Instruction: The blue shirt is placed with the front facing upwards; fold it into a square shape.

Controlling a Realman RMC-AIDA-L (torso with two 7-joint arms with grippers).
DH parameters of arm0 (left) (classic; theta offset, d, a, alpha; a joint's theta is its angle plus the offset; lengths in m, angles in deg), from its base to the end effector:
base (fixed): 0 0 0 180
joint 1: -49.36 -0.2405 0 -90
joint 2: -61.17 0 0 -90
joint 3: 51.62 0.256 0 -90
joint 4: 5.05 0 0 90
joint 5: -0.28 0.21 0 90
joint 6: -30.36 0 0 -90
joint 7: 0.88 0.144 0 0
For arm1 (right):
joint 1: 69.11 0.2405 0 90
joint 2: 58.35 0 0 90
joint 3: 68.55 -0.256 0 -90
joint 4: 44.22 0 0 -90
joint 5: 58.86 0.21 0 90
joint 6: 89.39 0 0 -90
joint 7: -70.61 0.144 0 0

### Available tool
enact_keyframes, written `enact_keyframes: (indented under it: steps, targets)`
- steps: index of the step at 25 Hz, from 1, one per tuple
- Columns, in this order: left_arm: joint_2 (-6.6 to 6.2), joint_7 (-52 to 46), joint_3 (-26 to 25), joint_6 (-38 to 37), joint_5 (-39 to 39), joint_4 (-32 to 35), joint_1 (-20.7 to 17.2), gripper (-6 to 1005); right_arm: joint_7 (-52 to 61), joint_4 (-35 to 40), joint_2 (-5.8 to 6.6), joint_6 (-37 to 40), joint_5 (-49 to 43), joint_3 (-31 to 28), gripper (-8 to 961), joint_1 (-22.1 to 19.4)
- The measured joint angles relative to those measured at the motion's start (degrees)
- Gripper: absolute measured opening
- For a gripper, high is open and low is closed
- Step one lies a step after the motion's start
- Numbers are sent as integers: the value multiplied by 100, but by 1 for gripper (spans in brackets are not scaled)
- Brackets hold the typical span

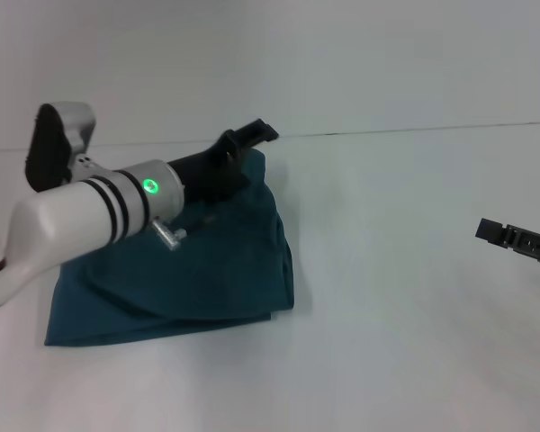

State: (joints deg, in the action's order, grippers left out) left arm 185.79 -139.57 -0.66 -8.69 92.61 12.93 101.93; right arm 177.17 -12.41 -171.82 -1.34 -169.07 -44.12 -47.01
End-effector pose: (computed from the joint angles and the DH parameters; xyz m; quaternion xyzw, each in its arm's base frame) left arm -0.1738 0.4435 -0.0878 -0.6013 -0.7042 -0.3444 0.1547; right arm 0.3410 0.3029 0.0635 -0.7481 0.5247 0.3582 0.1917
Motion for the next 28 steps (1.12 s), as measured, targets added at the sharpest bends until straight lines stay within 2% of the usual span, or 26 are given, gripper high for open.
enact_keyframes:
  steps: [7, 11, 14, 17, 23, 25, 28]
  targets:
    - [1, 493, 3, 752, -77, -477, 256, 934, 5, -8, -8, -84, 0, 0, 647, 11]
    - [0, 747, 2, 1213, -57, -586, 254, 934, 6, -64, -9, -107, 0, 0, 647, 60]
    - [-16, 814, 44, 1284, -59, -611, 210, 934, 7, -75, -9, -120, 0, 0, 647, 82]
    - [-22, 816, 59, 1000, -88, -430, 56, 933, 14, -81, -9, -122, 1, 0, 646, 99]
    - [-37, 768, 20, -149, -389, 324, -568, 933, 49, -88, -9, -123, -2, 0, 646, 110]
    - [-79, 706, 21, -469, -422, 535, -797, 933, 57, -89, -9, -125, -5, 0, 646, 126]
    - [-210, 526, 18, -739, -424, 670, -1085, 934, 70, -88, -9, -125, -26, 0, 646, 164]
